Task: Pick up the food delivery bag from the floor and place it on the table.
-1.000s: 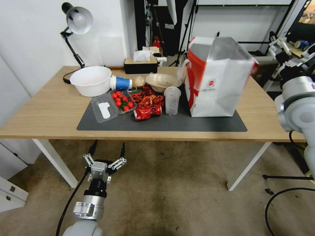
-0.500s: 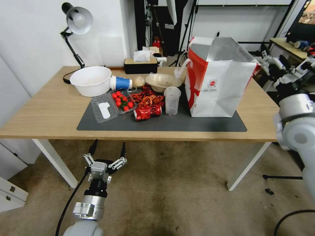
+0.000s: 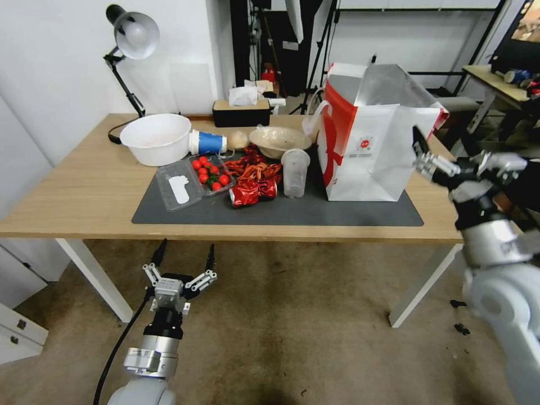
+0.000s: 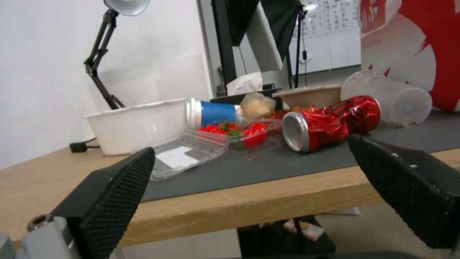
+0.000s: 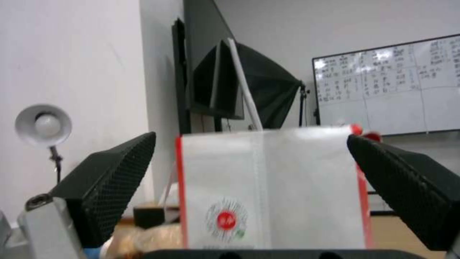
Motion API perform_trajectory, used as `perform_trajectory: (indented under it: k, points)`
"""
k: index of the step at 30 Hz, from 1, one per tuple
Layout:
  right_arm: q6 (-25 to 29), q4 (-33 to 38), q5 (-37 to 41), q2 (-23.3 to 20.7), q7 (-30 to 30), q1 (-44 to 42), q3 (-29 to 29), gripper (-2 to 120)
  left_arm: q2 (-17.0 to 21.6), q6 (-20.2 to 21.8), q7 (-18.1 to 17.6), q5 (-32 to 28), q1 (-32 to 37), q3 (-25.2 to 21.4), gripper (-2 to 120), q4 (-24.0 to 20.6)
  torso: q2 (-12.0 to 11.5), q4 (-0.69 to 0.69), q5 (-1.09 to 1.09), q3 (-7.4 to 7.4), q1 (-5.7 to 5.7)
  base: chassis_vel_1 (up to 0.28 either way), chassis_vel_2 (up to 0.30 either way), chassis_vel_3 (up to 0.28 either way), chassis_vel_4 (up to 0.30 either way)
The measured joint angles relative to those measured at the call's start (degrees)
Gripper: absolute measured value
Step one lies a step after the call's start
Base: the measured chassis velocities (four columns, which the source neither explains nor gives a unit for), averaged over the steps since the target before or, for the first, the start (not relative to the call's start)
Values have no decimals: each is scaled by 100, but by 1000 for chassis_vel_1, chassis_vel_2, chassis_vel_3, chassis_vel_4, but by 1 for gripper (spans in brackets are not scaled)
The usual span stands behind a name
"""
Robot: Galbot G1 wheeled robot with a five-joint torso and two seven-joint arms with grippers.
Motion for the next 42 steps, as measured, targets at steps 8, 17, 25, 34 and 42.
perform_trajectory:
  k: [8,17,25,34,42]
  points:
    - [523,-56,-976,864,-548,-859,-164,100,45,-88,35,-105,-12,-48,100,83,0,1,2,0,0,0,0,0,0]
    - [985,-498,-1649,1659,-788,-1395,-293,100,72,-289,40,-187,-9,-70,100,305,0,1,2,1,0,0,0,0,0]
    - [1411,-910,-1850,2112,-1079,-1859,-284,100,62,-306,41,-187,-48,-69,100,401,-1,2,1,1,0,0,0,0,0]
    - [1765,-1298,-1972,2329,-1206,-2035,-307,100,55,-323,41,-165,-69,-71,100,446,-1,1,2,1,0,0,0,0,0]
    - [1838,-1379,-1972,2339,-1253,-2003,-303,100,51,-349,31,-108,-66,-82,100,460,-1,1,2,1,1,0,0,0,0]
